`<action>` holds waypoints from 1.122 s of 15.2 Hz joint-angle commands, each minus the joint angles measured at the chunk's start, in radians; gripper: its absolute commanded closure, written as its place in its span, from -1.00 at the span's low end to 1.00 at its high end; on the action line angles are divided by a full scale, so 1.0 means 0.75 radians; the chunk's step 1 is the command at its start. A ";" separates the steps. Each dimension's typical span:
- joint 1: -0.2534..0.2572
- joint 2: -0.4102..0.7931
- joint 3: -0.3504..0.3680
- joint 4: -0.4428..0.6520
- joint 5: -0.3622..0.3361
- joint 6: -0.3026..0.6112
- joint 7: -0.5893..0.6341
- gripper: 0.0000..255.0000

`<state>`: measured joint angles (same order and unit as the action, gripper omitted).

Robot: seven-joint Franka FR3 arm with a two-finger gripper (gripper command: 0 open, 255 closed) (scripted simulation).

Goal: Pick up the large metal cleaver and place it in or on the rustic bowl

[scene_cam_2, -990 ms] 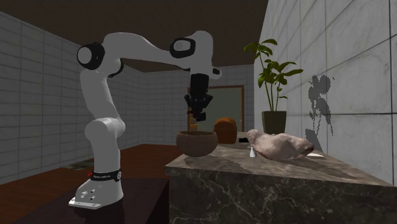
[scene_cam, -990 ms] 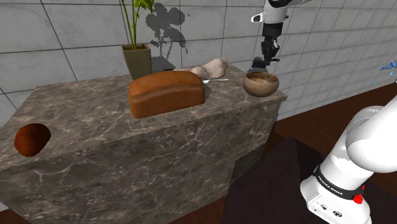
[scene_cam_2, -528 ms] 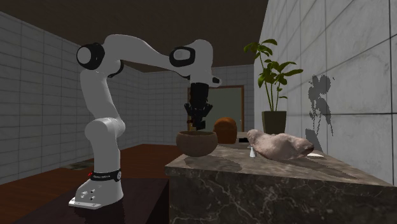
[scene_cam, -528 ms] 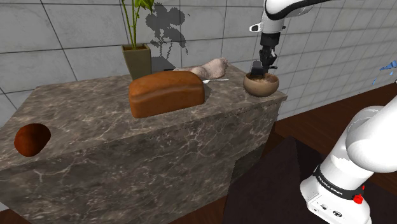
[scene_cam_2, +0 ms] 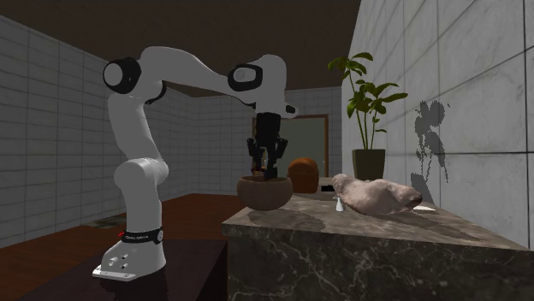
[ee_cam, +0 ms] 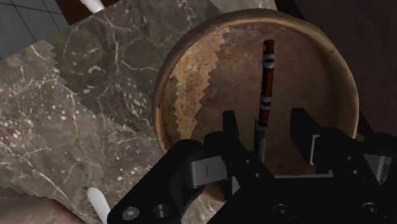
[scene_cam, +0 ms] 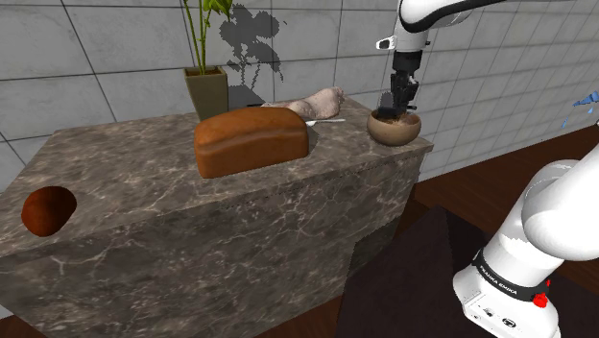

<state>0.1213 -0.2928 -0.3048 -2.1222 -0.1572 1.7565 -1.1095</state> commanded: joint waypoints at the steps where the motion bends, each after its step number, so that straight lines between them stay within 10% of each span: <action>1: 0.000 0.000 0.000 0.000 0.000 0.000 0.000 -1.00; 17: 0.009 0.017 0.013 0.184 0.014 -0.167 -0.007 -1.00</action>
